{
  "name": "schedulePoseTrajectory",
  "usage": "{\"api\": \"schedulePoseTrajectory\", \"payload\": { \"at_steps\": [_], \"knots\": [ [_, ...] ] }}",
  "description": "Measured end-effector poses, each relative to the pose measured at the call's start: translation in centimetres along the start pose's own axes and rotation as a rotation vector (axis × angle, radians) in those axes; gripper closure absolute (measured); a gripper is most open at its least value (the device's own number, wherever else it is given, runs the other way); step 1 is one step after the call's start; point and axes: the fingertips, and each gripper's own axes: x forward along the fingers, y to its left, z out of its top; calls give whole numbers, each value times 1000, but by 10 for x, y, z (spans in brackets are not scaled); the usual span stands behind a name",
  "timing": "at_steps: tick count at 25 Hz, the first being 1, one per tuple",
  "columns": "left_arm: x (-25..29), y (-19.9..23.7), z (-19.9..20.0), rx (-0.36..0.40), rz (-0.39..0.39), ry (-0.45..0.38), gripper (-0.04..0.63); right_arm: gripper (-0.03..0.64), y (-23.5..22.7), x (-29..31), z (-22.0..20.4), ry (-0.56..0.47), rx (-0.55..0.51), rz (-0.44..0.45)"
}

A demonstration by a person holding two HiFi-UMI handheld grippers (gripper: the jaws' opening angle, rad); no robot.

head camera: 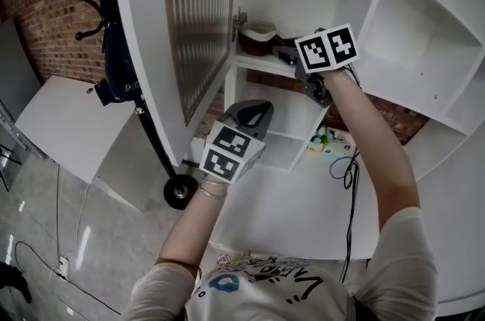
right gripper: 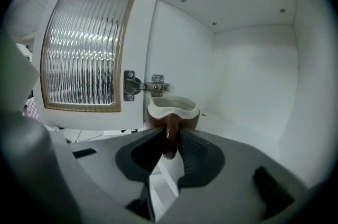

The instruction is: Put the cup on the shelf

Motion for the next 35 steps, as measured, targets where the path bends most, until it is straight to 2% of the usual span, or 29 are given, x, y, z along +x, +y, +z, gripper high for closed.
{"api": "schedulePoseTrajectory", "payload": {
  "at_steps": [1, 2, 7, 10, 15, 18, 21, 25, 28, 35],
  "knots": [
    [0, -2, -4, -4, -5, 9, 580, 538, -1, -2, 1, -11, -3, -10],
    [0, -5, -8, -9, -11, 19, 580, 478, -3, -5, 2, -25, -4, -20],
    [-7, -15, -31, -32, -31, 60, 580, 459, 5, -43, -3, -157, 33, -1],
    [-14, -14, -43, -42, -17, 81, 580, 459, 26, -76, -10, -305, 25, 59],
    [-16, -24, -63, -87, -34, 109, 580, 460, 55, -131, -21, -645, 46, 169],
    [-18, -37, -68, -97, -57, 106, 580, 471, 77, -146, -37, -739, 33, 251],
    [-22, -54, -73, -98, -77, 105, 580, 557, 101, -147, -66, -713, 60, 350],
    [-28, -74, -86, -106, -96, 121, 580, 562, 129, -129, -122, -540, 149, 461],
    [-33, -83, -98, -119, -101, 135, 580, 581, 139, -120, -156, -492, 147, 404],
    [-46, -98, -121, -139, -124, 163, 580, 581, 164, -109, -219, -421, 435, 405]
  ]
}}
